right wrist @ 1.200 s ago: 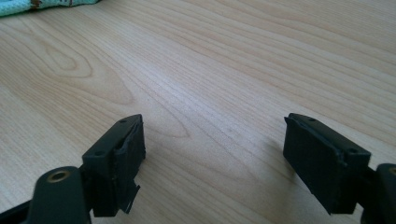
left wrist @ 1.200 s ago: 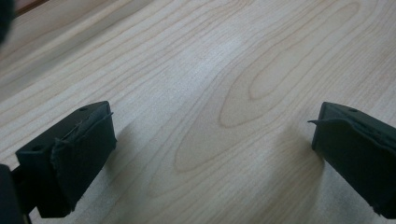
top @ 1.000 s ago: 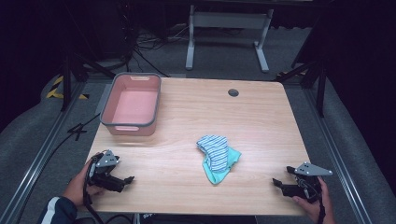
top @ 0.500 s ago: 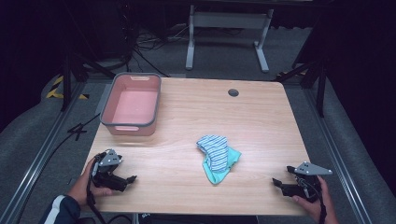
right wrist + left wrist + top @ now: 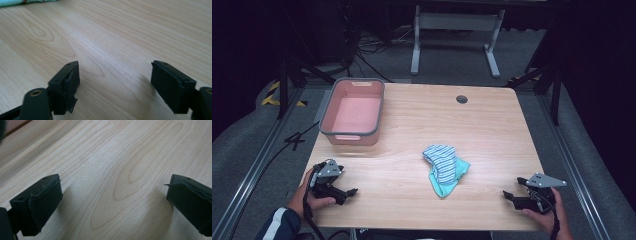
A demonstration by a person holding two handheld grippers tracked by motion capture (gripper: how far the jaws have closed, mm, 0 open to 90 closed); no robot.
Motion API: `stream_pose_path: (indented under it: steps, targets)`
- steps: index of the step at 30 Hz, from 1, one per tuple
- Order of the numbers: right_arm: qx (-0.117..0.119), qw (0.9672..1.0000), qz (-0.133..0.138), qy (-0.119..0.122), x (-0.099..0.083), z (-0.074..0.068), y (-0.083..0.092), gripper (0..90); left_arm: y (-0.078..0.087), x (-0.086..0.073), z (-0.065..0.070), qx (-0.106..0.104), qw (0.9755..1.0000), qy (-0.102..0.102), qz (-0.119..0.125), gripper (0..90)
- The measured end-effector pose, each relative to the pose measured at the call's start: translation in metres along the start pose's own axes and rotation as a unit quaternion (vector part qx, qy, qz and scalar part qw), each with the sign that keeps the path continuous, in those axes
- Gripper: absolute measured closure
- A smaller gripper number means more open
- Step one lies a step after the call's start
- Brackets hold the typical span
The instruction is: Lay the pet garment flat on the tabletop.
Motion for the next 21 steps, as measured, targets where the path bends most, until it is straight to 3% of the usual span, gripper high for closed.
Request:
stream_pose_path:
  steps: [2, 7, 11, 13, 21]
  targets:
    - [0.014, 0.9999, 0.010, 0.000, 0.005, -0.005, 0.000, 27.6, 0.000, 0.000, 0.000, -0.001, 1.0000, 0.000, 0.000, 0.4]
    - [0.033, 0.9983, 0.035, 0.033, 0.028, -0.022, 0.004, 32.4, 0.000, 0.000, 0.000, -0.001, 1.0000, 0.000, 0.000, 0.4]
    - [0.064, 0.9927, 0.059, 0.084, 0.062, -0.050, 0.009, 38.4, 0.000, 0.000, 0.000, -0.001, 1.0000, 0.000, 0.000, 0.4]
    - [0.075, 0.9904, 0.062, 0.098, 0.072, -0.060, 0.009, 40.4, 0.000, 0.000, 0.000, -0.001, 1.0000, 0.000, 0.000, 0.3]
    - [0.111, 0.9808, 0.055, 0.150, 0.101, -0.105, -0.009, 44.4, 0.000, 0.000, 0.000, -0.001, 1.0000, 0.000, 0.000, 0.4]
Point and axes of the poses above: each handheld gripper's, and its own axes: y roughly backward along the jaws, x roughly out of its top, z roughly to its right, the point moved 9 cm from there along -y, roughly forward along the jaws, and after that the axes turned 9 degrees about -x, right-handed, at the moved point
